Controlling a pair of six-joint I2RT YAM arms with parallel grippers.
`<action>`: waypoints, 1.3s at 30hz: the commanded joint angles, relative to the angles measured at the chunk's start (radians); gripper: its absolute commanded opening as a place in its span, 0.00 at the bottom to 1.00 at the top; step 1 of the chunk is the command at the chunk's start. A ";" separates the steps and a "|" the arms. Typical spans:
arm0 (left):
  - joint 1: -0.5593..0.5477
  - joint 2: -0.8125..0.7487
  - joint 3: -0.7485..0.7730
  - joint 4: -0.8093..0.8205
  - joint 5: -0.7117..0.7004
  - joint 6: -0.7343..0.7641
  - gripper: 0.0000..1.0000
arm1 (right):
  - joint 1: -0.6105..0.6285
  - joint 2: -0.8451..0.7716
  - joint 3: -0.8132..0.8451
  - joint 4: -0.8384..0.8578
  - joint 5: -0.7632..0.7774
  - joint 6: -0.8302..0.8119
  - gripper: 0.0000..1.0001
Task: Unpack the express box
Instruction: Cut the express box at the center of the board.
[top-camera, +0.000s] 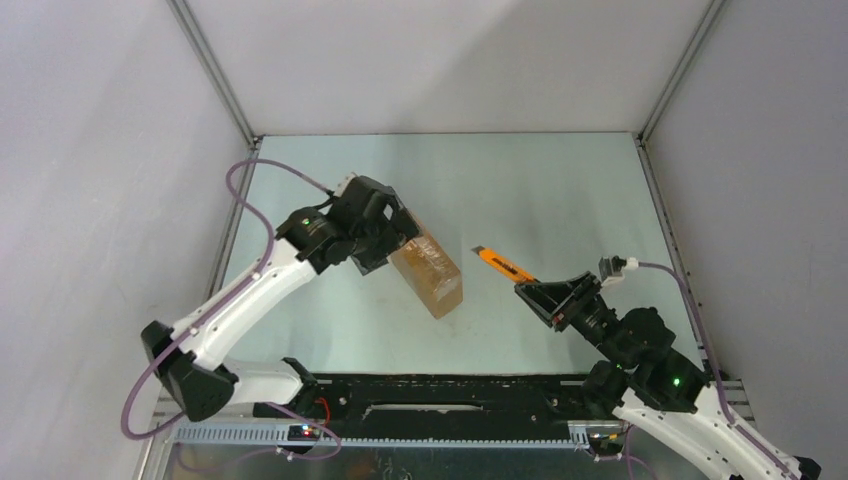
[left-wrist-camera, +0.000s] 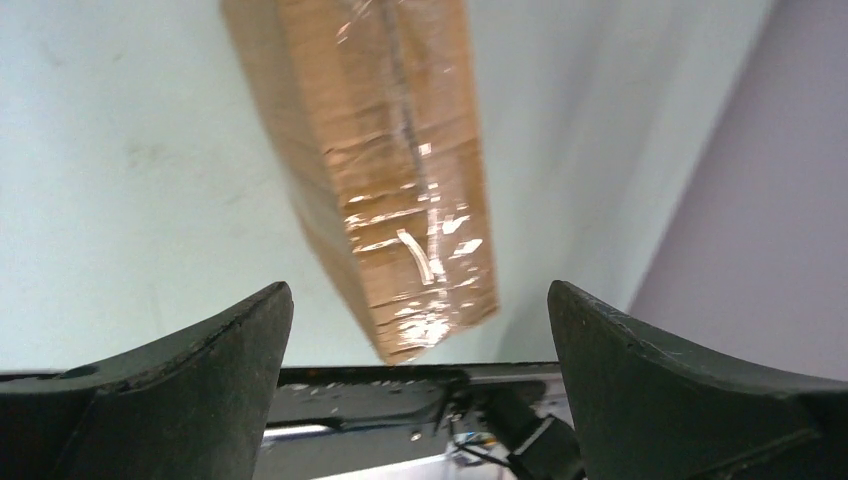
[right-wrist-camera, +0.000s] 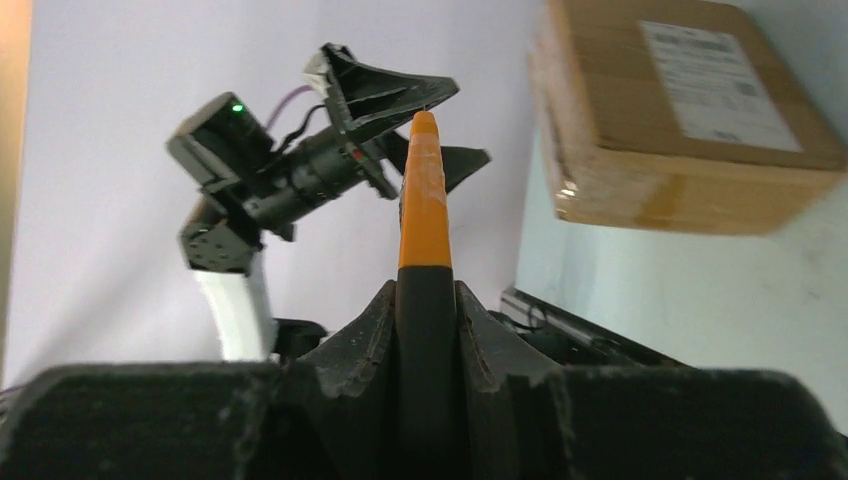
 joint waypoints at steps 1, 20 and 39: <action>-0.038 0.073 0.071 -0.209 -0.058 -0.032 1.00 | 0.082 -0.091 -0.042 -0.245 0.188 0.064 0.00; -0.113 0.398 0.323 -0.329 -0.009 -0.075 1.00 | 0.180 -0.013 -0.059 -0.320 0.242 0.065 0.00; -0.036 0.517 0.307 -0.286 0.137 -0.134 0.65 | 0.180 0.022 -0.015 -0.245 0.221 0.000 0.00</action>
